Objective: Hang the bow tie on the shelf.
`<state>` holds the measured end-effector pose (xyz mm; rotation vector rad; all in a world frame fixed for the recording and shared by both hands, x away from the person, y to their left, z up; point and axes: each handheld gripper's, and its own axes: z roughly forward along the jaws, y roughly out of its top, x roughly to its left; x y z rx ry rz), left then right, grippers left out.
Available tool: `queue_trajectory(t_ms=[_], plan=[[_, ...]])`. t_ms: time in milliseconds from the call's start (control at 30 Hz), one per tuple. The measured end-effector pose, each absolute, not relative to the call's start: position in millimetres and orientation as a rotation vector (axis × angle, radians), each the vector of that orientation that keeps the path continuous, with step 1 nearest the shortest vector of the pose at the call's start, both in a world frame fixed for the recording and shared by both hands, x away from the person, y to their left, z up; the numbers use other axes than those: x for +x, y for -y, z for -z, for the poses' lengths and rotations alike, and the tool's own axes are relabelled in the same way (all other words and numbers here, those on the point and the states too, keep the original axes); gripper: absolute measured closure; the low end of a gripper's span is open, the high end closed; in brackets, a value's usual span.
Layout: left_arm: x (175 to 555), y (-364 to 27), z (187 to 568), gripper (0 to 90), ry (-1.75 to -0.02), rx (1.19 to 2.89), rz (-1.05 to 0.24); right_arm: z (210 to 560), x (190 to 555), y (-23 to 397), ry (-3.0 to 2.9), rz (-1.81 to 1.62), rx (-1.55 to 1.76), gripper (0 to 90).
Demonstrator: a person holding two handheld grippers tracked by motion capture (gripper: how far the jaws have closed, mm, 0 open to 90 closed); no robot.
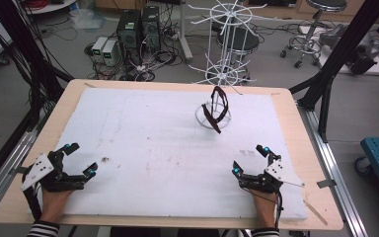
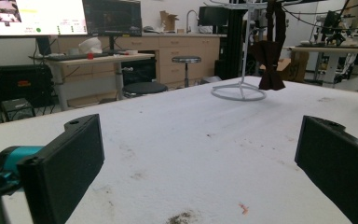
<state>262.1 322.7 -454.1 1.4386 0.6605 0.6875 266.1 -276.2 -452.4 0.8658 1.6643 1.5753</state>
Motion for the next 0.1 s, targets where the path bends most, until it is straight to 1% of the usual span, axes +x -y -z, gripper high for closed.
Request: queue_trajectory(t_ms=[100], plan=[[261.6,-323.1,454.1,1.7,-0.656,1.442,-0.691,452.5,266.3,277.2,-1.654,-1.578,0.88,0.6]])
